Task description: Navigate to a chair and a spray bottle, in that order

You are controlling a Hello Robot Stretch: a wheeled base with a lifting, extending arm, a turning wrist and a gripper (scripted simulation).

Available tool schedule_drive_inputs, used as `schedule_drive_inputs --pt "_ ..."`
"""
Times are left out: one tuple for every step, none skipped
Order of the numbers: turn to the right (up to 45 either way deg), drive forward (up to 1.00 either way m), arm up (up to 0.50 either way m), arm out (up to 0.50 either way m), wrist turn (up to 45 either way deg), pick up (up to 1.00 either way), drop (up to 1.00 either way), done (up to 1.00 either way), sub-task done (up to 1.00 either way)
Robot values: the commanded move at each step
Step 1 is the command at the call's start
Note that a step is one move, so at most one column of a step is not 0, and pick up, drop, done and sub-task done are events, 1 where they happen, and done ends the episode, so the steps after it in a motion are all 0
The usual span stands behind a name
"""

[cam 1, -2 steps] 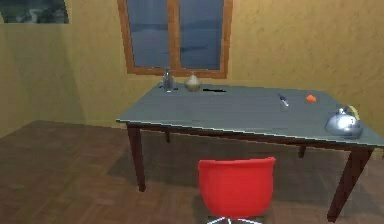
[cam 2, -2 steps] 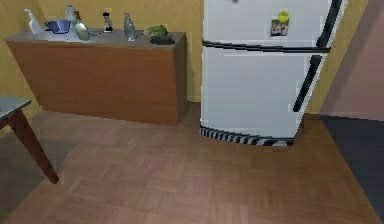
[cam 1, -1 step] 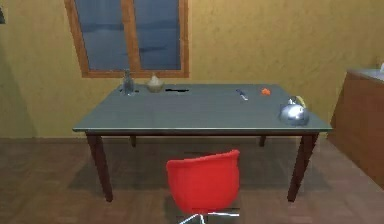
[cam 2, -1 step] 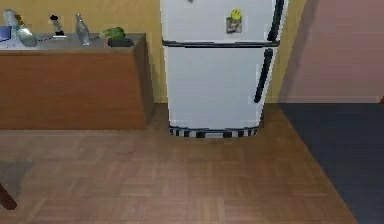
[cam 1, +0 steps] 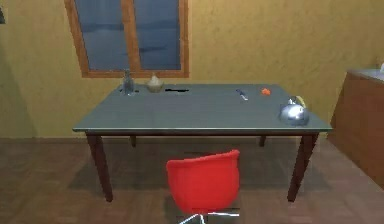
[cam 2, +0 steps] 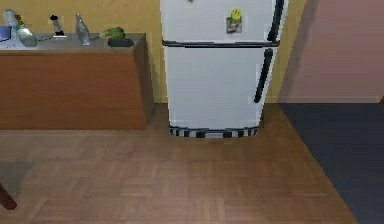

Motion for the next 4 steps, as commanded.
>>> schedule_drive_inputs --pt "42.0 0.00 0.00 0.00 0.0 0.00 0.00 0.00 0.00" --pt "3.0 0.00 0.00 0.00 0.0 0.00 0.00 0.00 0.00" --pt "0.0 1.00 0.00 0.00 0.0 0.00 0.00 0.00 0.00" --pt "0.0 0.65 0.00 0.00 0.0 0.00 0.00 0.00 0.00"
